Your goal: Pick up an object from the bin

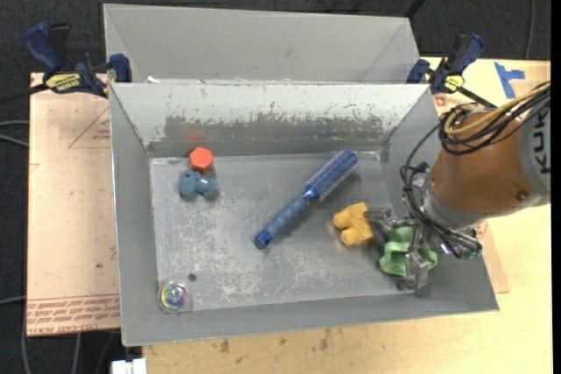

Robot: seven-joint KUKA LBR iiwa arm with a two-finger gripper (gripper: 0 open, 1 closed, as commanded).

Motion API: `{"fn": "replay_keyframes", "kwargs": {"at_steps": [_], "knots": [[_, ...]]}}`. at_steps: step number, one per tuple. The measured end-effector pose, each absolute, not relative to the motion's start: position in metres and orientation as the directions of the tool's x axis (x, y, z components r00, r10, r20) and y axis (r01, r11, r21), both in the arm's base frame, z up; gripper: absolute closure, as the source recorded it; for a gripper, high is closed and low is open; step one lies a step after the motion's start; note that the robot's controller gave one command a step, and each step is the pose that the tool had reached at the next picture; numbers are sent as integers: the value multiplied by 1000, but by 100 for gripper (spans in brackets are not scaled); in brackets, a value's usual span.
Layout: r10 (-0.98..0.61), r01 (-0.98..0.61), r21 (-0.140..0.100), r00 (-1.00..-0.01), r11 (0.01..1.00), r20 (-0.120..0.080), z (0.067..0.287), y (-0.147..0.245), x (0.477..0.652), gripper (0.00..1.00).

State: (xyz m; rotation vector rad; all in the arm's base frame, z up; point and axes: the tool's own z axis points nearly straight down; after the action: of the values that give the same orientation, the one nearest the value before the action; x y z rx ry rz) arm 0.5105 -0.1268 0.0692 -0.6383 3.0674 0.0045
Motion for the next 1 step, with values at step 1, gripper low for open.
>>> {"fn": "replay_keyframes", "kwargs": {"at_steps": [1], "knots": [[-401, -401, 4, -916, 916, -7, 71, -125, 509, 100]]}}
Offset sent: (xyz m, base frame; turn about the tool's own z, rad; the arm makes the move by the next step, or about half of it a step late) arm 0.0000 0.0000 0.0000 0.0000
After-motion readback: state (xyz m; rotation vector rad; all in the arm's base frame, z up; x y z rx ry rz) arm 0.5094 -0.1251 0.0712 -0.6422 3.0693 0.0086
